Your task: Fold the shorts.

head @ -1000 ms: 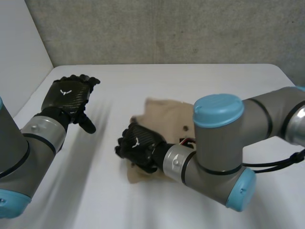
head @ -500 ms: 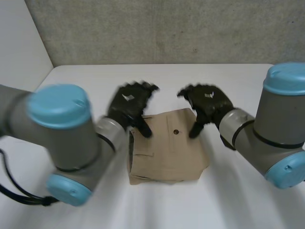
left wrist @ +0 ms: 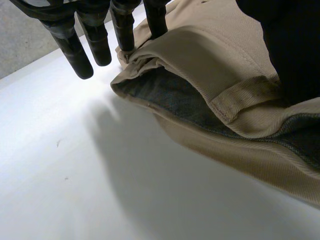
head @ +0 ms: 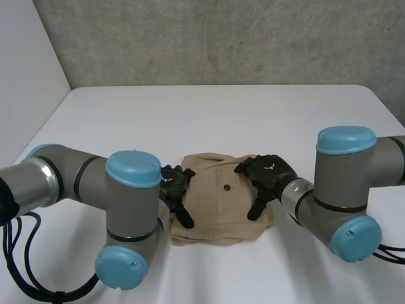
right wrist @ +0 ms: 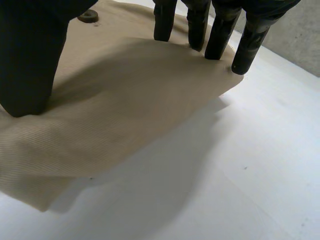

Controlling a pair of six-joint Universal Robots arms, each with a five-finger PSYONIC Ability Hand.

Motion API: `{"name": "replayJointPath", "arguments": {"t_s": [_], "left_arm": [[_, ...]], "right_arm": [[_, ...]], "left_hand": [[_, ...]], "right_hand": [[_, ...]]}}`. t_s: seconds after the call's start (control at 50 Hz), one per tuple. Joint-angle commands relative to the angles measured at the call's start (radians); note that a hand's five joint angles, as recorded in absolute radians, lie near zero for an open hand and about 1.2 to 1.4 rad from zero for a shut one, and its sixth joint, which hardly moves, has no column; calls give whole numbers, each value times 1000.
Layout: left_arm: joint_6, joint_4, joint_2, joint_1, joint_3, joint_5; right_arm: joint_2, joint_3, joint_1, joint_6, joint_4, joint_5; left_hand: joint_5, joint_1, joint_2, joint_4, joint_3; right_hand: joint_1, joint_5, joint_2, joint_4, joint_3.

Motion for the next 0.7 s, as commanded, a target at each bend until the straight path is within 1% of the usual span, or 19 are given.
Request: {"name": "replayJointPath", "arguments": {"t_s": [0.02, 0.08, 0.1, 0.16, 0.18, 0.24, 0.26, 0.32, 0.34, 0.36, 0.4, 0.42, 0.5, 0.56, 0.62, 0.7], "left_arm": [[-1, 5, 69, -17, 18, 6], [-4, 5, 144, -17, 18, 12], [-6, 5, 192, -17, 16, 18], [-9, 3, 262, -16, 18, 24], [-13, 0, 314, -12, 16, 23], [-15, -1, 408, -2, 18, 21], [-15, -6, 463, 13, 21, 18], [-13, -17, 539, 55, 27, 15], [-15, -44, 580, 91, 38, 10], [-15, -64, 597, 110, 45, 9], [-15, -116, 620, 144, 64, 10], [-16, -174, 637, 176, 82, 12], [-33, -294, 640, 216, 117, 19], [-62, -319, 640, 222, 128, 33], [-96, -320, 640, 230, 131, 55], [-105, -328, 640, 233, 127, 78]], "right_arm": [[-79, 1, -5, -8, -9, 4], [-136, 5, -11, 6, -17, 5], [-172, 8, -14, 8, -29, 12], [-220, 10, -20, 17, -52, 45], [-249, 11, -26, 31, -69, 85], [-304, 10, -26, 45, -84, 156], [-355, 8, -28, 46, -89, 203], [-424, 1, -35, 48, -89, 257], [-459, -4, -49, 46, -89, 280], [-475, -9, -61, 46, -84, 289], [-508, -19, -95, 39, -60, 301], [-515, -25, -101, 35, -45, 302], [-530, -87, -126, 34, 81, 297], [-530, -117, -141, 32, 142, 291], [-532, -124, -155, 31, 144, 289], [-532, -121, -158, 32, 144, 286]], "left_hand": [[15, 24, 27, 25, 17], [4, 12, 15, 13, 5], [4, 12, 15, 13, 5], [-8, 1, 4, 1, -6], [-14, -5, -2, -5, -12], [-17, -8, -5, -8, -15], [-8, 0, 4, 1, -6], [12, 21, 24, 22, 14], [53, 62, 65, 62, 55], [59, 68, 71, 69, 61], [54, 62, 65, 63, 55], [36, 45, 48, 45, 38], [-37, -29, -26, -28, -36], [-37, -29, -26, -28, -36], [-38, -29, -26, -28, -36], [-40, -32, -29, -31, -39]], "right_hand": [[18, -69, -33, -56, -26], [18, -69, -33, -56, -26], [18, -69, -33, -56, -26], [18, -69, -33, -56, -26], [18, -69, -33, -56, -26], [18, -69, -33, -56, -26], [18, -69, -33, -56, -26], [18, -69, -33, -56, -26], [18, -69, -33, -56, -26], [18, -69, -33, -56, -26], [18, -69, -33, -56, -26], [18, -69, -33, -56, -26], [18, -69, -33, -56, -26], [18, -69, -33, -56, -26], [18, -69, -33, -56, -26], [18, -69, -33, -56, -26]]}}
